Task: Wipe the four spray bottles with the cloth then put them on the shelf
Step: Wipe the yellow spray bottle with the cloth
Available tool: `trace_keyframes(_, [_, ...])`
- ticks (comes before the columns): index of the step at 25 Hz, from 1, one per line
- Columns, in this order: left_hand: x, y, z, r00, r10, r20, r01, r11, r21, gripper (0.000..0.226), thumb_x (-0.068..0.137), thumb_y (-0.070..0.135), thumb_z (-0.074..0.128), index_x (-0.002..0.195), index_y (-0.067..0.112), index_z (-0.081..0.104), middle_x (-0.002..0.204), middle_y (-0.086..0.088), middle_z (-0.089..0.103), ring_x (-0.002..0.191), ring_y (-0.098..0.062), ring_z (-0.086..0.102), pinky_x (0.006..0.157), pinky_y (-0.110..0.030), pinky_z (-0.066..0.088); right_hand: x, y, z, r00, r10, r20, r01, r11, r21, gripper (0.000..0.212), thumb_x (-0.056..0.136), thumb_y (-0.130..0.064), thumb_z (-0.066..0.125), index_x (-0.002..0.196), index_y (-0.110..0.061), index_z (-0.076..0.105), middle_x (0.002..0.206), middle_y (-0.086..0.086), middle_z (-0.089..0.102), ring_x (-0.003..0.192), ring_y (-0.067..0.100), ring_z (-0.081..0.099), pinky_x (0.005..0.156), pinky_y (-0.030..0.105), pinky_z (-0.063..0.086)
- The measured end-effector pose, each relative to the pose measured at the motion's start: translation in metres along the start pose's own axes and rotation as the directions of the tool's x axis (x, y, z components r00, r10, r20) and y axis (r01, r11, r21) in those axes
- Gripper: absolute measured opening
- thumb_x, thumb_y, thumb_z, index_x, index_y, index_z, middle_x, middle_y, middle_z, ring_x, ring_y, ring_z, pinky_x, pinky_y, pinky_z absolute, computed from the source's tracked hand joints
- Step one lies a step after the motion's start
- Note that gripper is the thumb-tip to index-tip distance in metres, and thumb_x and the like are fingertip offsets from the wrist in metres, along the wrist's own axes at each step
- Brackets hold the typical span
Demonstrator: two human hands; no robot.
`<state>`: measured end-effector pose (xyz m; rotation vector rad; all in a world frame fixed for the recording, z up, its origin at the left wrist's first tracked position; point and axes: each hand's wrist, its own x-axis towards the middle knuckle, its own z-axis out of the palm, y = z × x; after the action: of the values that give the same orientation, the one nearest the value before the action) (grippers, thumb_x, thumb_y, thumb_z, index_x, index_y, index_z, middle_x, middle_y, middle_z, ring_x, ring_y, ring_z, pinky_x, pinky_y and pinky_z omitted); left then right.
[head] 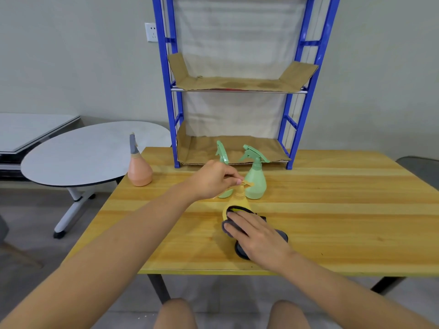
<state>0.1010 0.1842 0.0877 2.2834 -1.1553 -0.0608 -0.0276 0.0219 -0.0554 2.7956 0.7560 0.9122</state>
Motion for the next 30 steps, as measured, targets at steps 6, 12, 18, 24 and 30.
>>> trace_keyframes(6, [-0.001, -0.002, 0.0, 1.0, 0.006, -0.008, -0.007, 1.0, -0.01, 0.023, 0.097, 0.029, 0.066, 0.115, 0.02, 0.077, 0.115, 0.007, 0.075, 0.105, -0.005, 0.065, 0.091, -0.019, 0.049, 0.001, -0.009, -0.005, 0.949, 0.311, -0.044, -0.309, 0.95, 0.049, 0.044, 0.091, -0.031, 0.067, 0.132, -0.019, 0.054, 0.138, 0.01, 0.049, 0.119, 0.032, 0.053, 0.091, 0.044, 0.05])
trace_keyframes(12, [-0.002, -0.002, 0.002, 1.0, 0.001, -0.016, -0.002, 1.0, -0.012, 0.023, 0.097, 0.029, 0.066, 0.115, 0.019, 0.077, 0.117, 0.007, 0.075, 0.105, -0.003, 0.064, 0.082, -0.007, 0.043, 0.001, -0.01, 0.001, 0.983, 0.17, -0.075, -0.159, 0.978, 0.134, 0.037, 0.086, -0.007, 0.071, 0.122, -0.01, 0.062, 0.121, 0.001, 0.058, 0.098, 0.025, 0.056, 0.083, 0.039, 0.051])
trace_keyframes(18, [-0.001, -0.001, 0.001, 1.0, -0.012, -0.013, 0.012, 1.0, -0.013, 0.022, 0.097, 0.029, 0.067, 0.113, 0.019, 0.078, 0.11, 0.005, 0.077, 0.101, -0.012, 0.068, 0.089, -0.025, 0.051, 0.033, 0.003, 0.009, 0.987, 0.16, -0.024, -0.158, 0.985, 0.068, 0.041, 0.083, 0.0, 0.065, 0.122, -0.008, 0.057, 0.125, 0.005, 0.058, 0.104, 0.027, 0.054, 0.087, 0.039, 0.05])
trace_keyframes(24, [-0.002, -0.002, 0.001, 1.0, -0.006, -0.009, 0.006, 1.0, -0.02, 0.021, 0.097, 0.029, 0.067, 0.112, 0.019, 0.078, 0.11, 0.005, 0.077, 0.098, -0.016, 0.07, 0.091, -0.029, 0.054, 0.043, -0.014, -0.004, 0.991, 0.102, 0.088, -0.104, 0.994, 0.015, 0.03, 0.076, 0.0, 0.064, 0.105, -0.01, 0.063, 0.104, 0.003, 0.059, 0.094, 0.024, 0.051, 0.077, 0.035, 0.047])
trace_keyframes(30, [-0.001, -0.006, 0.002, 1.0, 0.01, -0.008, -0.011, 0.999, -0.033, 0.022, 0.096, 0.029, 0.068, 0.113, 0.02, 0.077, 0.111, 0.007, 0.076, 0.097, -0.013, 0.07, 0.085, -0.021, 0.054, 0.012, -0.017, 0.013, 0.992, -0.037, 0.122, 0.037, 0.999, 0.003, 0.032, 0.082, -0.004, 0.058, 0.113, -0.007, 0.063, 0.112, 0.005, 0.06, 0.1, 0.025, 0.051, 0.081, 0.038, 0.052])
